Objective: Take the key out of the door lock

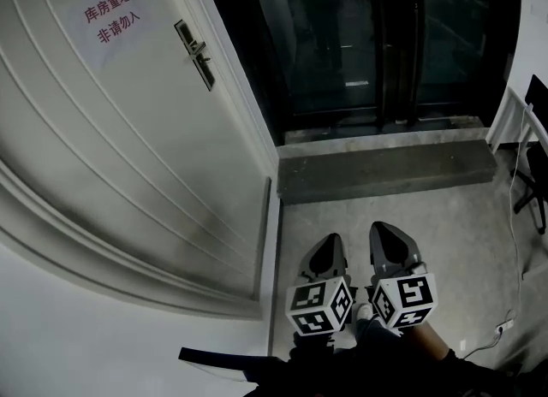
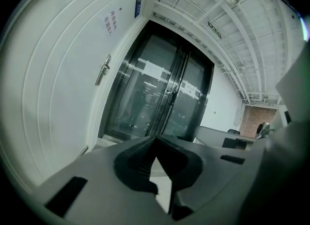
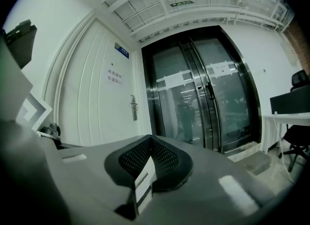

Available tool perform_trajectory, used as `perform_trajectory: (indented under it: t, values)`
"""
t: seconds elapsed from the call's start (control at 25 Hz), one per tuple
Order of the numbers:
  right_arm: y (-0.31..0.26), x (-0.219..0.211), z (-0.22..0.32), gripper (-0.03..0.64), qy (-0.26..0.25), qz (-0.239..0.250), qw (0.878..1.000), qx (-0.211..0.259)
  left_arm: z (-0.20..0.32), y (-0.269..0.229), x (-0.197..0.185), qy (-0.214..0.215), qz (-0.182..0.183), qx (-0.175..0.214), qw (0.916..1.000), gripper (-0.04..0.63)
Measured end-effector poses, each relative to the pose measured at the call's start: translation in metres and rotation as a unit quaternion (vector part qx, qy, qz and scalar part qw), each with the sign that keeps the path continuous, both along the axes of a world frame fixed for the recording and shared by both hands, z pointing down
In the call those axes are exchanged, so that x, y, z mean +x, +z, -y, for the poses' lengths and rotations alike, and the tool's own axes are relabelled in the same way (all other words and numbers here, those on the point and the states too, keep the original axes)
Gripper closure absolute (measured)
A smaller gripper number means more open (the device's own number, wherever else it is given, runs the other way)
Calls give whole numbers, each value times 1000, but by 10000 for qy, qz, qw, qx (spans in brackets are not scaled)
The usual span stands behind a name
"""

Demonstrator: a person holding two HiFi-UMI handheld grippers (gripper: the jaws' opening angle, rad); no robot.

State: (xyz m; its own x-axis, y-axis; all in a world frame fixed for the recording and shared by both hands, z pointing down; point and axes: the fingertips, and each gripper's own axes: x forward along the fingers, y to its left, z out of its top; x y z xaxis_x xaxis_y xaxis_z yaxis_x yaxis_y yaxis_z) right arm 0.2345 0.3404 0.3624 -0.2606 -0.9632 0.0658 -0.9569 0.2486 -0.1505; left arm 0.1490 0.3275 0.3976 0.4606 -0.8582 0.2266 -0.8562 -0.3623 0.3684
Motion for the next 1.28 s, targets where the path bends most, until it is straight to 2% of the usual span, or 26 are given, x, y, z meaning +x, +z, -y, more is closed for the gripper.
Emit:
perform_trajectory:
  t: [0.24, 0.36, 0.6, 0.72, 0.84, 1.08, 1.28]
  values:
    - [-5, 46, 62, 615, -23, 13, 10000, 38, 61, -6, 49, 38, -57, 73, 9999, 595]
    - [2, 60, 84, 615, 20, 44, 10000, -56, 83, -3, 62, 98, 6, 48, 9999, 595]
    - [7, 70, 123, 615, 23, 73, 9999, -79, 122, -2, 59, -136, -53, 83, 9999, 595]
    - [11, 70, 151, 615, 48, 61, 9999, -109, 149, 1, 58, -90, -53, 47, 9999, 595]
    - [9, 71, 187, 615, 106, 69, 9999, -29, 188, 2, 60, -5, -40, 51, 10000, 595]
    - [-6, 51, 277, 615, 43, 23, 9998, 172, 277, -16, 51, 91, -103, 301, 9995, 595]
    - [-3, 39, 347, 615, 74, 50, 9999, 119, 348, -12, 37, 83, -68, 240, 9997, 595]
